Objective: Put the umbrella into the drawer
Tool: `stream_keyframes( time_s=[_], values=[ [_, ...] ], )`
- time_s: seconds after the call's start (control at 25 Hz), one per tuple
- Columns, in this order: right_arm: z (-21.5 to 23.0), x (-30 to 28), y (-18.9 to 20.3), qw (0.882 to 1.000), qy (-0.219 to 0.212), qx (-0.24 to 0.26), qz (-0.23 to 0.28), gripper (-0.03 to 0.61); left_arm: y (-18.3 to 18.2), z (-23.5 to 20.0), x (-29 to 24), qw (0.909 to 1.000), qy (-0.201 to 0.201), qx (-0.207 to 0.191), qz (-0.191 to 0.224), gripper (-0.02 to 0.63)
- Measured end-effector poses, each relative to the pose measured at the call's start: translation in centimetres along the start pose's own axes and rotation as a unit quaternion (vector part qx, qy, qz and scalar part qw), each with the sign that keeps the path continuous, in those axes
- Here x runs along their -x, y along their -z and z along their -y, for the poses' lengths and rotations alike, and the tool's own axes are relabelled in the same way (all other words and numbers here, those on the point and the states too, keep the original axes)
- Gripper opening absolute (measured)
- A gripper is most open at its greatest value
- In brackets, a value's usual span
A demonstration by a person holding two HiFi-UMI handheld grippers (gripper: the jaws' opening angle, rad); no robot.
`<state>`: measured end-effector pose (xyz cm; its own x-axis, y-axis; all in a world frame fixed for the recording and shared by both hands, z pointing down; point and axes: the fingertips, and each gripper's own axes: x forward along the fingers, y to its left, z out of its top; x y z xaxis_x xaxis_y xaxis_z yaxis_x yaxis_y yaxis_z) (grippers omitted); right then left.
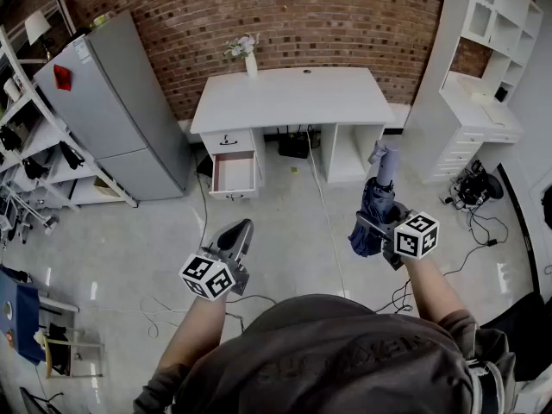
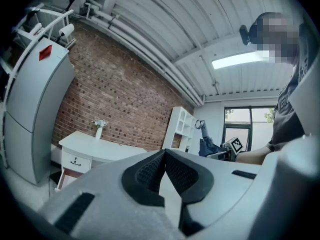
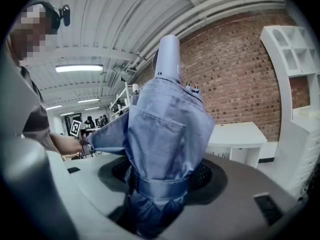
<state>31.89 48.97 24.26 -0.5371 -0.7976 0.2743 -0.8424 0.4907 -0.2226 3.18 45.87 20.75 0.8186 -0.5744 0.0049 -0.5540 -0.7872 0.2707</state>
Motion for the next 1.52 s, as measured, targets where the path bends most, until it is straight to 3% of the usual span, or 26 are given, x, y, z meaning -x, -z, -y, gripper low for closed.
stream_keyframes(
  time_s=[0.84,1.52],
  values=[
    [2.1,0.8,-0.1,1.000,-0.006,0.009,0.002,0.252,0.4,1.4,-2.6,1.0000,-0.001,-0.005,-0.002,0.000],
    [8.8,8.2,0.6,0.999,-0.028,0.027,-0.003,0.252,2.9,10.2,-9.1,0.9998,-0.016,-0.006,0.007,0.000]
  ],
)
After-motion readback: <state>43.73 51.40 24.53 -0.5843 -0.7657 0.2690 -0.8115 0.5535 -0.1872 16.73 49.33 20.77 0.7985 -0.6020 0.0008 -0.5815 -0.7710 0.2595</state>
